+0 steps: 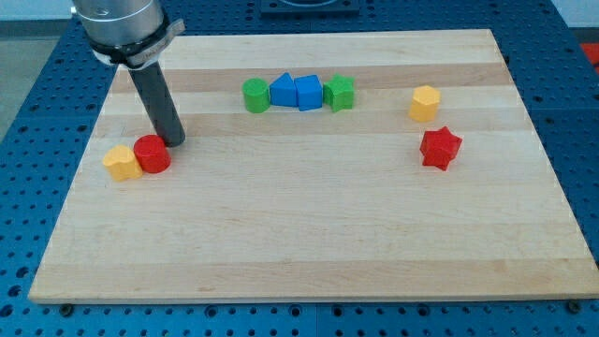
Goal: Point your arm towards red star
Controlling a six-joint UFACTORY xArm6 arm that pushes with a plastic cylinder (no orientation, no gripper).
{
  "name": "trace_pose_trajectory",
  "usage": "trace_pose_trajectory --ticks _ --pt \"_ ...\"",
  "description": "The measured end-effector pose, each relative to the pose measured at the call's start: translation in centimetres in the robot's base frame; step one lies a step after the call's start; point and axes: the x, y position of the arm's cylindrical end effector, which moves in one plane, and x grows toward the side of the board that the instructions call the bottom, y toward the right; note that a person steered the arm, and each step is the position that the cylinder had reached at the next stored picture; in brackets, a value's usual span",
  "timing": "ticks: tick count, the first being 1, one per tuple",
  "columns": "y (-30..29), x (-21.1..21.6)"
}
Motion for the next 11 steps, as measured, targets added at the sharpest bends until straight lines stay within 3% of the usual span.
trace_pose_trajectory --ticks 1,2,3,4,5,6,11 --pt "0.0 3.5" --pt "0.2 3.5" --pt "1.2 2.8" --pt "2.1 -1.3" --pt "2.0 5.3" --pt "1.2 8.2" --pt "-1.6 8.7"
